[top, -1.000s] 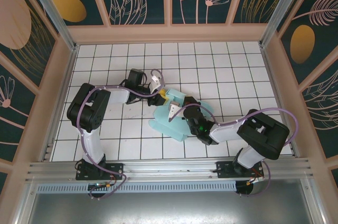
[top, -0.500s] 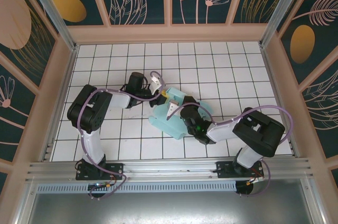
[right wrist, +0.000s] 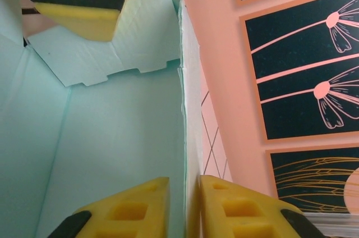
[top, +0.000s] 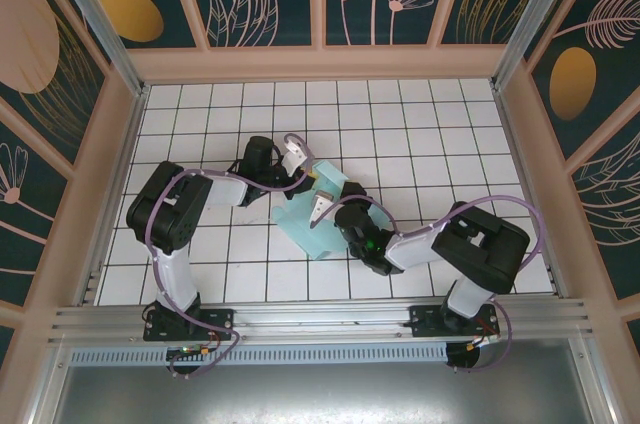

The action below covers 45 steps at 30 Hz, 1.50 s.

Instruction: Fold the paper box

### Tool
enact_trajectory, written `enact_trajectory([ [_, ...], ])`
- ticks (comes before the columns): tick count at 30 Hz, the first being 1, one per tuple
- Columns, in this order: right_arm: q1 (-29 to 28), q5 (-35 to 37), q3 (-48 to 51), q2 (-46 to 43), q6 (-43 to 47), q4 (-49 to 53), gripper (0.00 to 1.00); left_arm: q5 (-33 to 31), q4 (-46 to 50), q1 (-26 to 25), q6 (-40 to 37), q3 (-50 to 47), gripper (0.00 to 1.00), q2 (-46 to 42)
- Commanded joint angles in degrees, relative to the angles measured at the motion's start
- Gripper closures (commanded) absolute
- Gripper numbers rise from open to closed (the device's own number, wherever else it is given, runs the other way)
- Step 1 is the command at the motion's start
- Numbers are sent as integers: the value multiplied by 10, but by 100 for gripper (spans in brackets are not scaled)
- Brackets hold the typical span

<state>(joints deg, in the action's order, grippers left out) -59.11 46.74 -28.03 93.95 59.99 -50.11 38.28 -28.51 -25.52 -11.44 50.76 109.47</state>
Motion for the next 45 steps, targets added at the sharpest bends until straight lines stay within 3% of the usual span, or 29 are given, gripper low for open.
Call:
enact_trajectory([
  [1,-7,-11,-4,-11,-41,2,72,-21,7,0,-3,-5,84,-21],
  [5,-12,-34,-14,-48,-96,50,58,-33,20,0,-6,-2,87,-21],
  [8,-13,-83,-49,-91,-207,164,42,-42,21,-1,-1,-1,89,-21],
  [15,-3,-175,-92,-188,-443,275,33,-54,28,-1,7,10,92,-12],
  [19,72,-332,-88,-258,-629,314,31,-71,11,-7,10,-1,92,-19],
  [22,119,-395,-93,-278,-708,323,31,-112,-18,-29,2,-19,92,-27],
  [26,190,-456,-126,-260,-821,364,31,-167,-75,-56,10,-46,92,-38],
  [28,232,-522,-144,-234,-876,388,31,-189,-97,-67,18,-56,93,-40],
  [35,316,-707,-169,-133,-919,374,32,-206,-138,-86,48,-61,92,-20],
  [45,322,-741,-223,-5,-929,401,35,-196,-151,-90,63,-61,90,2],
])
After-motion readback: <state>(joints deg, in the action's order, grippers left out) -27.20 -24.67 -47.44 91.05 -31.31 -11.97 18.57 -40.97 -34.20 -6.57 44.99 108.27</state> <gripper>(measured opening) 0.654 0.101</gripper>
